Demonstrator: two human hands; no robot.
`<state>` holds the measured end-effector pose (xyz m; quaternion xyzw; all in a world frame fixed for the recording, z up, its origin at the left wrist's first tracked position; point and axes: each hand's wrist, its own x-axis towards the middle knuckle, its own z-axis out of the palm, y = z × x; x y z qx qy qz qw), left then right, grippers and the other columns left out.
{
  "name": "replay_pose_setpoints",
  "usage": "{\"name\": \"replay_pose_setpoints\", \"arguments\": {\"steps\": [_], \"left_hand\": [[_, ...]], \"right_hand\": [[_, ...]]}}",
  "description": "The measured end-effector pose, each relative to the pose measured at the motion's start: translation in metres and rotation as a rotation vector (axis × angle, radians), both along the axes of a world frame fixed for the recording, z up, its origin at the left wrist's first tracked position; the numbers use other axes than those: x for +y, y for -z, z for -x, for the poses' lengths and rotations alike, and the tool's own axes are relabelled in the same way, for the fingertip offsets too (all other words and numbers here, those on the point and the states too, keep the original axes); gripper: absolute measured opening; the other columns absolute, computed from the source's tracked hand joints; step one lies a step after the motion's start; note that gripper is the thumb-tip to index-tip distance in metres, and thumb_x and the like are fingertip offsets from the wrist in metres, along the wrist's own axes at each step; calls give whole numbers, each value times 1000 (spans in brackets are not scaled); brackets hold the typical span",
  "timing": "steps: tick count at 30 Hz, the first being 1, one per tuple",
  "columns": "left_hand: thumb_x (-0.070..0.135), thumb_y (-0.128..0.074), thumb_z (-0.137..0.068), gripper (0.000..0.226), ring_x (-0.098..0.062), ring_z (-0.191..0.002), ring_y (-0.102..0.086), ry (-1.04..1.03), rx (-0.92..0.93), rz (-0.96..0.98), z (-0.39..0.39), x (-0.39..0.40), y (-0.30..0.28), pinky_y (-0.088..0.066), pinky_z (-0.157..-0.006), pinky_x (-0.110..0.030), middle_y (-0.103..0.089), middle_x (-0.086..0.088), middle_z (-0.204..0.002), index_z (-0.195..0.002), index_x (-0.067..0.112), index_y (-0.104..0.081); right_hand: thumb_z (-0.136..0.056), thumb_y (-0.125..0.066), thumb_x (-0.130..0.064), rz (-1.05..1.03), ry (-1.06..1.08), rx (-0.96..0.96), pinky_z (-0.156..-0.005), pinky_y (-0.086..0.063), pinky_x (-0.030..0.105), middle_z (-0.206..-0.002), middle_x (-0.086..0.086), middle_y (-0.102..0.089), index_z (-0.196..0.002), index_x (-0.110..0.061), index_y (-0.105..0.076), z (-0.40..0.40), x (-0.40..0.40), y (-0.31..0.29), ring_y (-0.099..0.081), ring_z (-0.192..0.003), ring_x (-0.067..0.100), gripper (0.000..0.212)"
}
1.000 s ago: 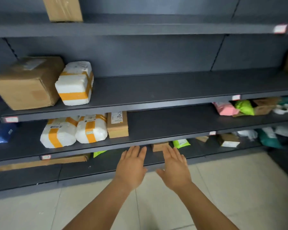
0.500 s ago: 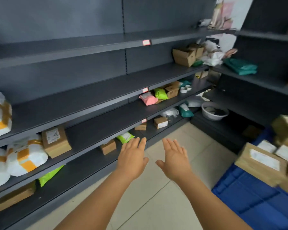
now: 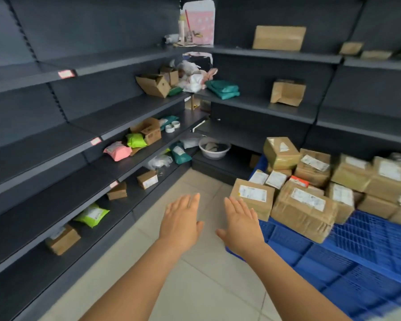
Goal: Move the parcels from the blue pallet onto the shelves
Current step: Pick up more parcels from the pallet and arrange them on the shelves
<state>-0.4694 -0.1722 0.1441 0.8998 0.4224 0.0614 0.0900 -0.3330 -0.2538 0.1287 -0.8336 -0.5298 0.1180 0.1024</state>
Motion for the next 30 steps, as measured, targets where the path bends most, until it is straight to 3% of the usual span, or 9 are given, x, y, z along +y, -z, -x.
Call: {"name": "replay_pose_setpoints", "arguments": {"steps": [10,20,30], "left_hand": [[38,-48,-97,70,-19,-143,-20,132,35,44,-132,-43,15,-19,-114,-35,-23,1,-156,-153,21,-9],[38,-52,-95,72,-21,-139,-30,304,65,175,-253,-37,55,-30,-112,-36,-29,-1,-153,-153,21,-12],[41,-58,-90,81,-22,-131,-41,421,83,369,-379,13,117,-41,-106,-42,-37,1,-148,-153,31,-8]], "right_hand": [[-92,-58,-37,-50,154,33,-119,-6,38,-160,-2,-12,-153,-17,-9,-118,-64,9,-5,-148,20,81],[-92,-57,-43,36,435,178,-120,-5,41,-162,0,-2,-154,-16,-1,-219,-88,44,1,-149,20,88],[-79,-70,-31,18,694,351,-107,-38,45,-151,-4,-31,-151,-26,-16,-331,-54,83,-33,-137,22,90]]}}
